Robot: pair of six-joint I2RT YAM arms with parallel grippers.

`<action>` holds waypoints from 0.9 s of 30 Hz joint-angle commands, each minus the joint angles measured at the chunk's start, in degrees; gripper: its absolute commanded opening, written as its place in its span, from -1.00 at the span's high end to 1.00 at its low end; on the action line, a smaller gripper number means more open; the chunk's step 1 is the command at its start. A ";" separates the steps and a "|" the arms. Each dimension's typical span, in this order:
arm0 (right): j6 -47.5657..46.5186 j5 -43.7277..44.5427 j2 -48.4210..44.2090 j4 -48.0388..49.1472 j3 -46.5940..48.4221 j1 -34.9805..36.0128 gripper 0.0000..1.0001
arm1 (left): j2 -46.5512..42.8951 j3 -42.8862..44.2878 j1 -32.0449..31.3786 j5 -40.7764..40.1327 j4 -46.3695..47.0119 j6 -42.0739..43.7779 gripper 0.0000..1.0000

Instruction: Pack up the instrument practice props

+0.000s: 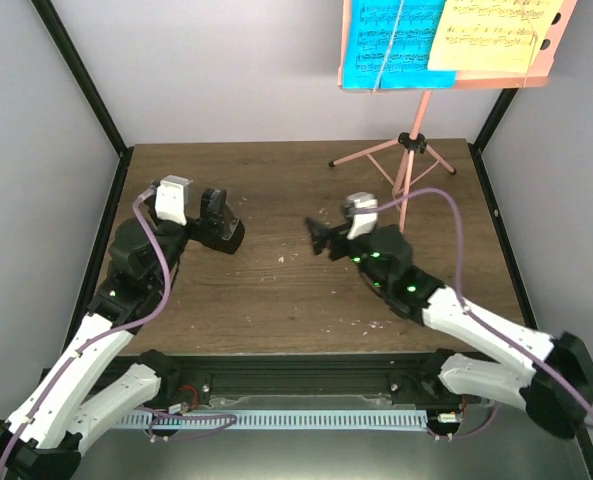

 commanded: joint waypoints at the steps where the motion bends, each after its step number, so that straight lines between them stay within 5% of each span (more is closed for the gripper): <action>1: 7.43 -2.12 -7.38 -9.68 -8.50 -14.41 -1.00 | 1.09 -0.20 0.04 0.89 1.04 -0.40 -0.99; 6: 7.83 -18.55 -4.99 -13.35 -7.18 -35.51 -1.00 | 3.90 1.23 0.02 3.23 -0.61 -1.47 -0.99; 11: 3.81 -27.95 4.64 -12.07 -1.30 -46.10 -1.00 | 4.04 1.17 0.04 2.79 -0.65 -1.06 -0.99; 17: -0.55 -29.03 16.19 -9.54 6.88 -49.13 -0.92 | 4.38 1.34 0.06 2.77 -0.91 -0.43 -0.99; 27: -6.45 -26.53 22.50 -0.82 10.59 -49.30 -0.32 | 4.68 1.64 0.04 3.26 -1.20 -0.45 -1.00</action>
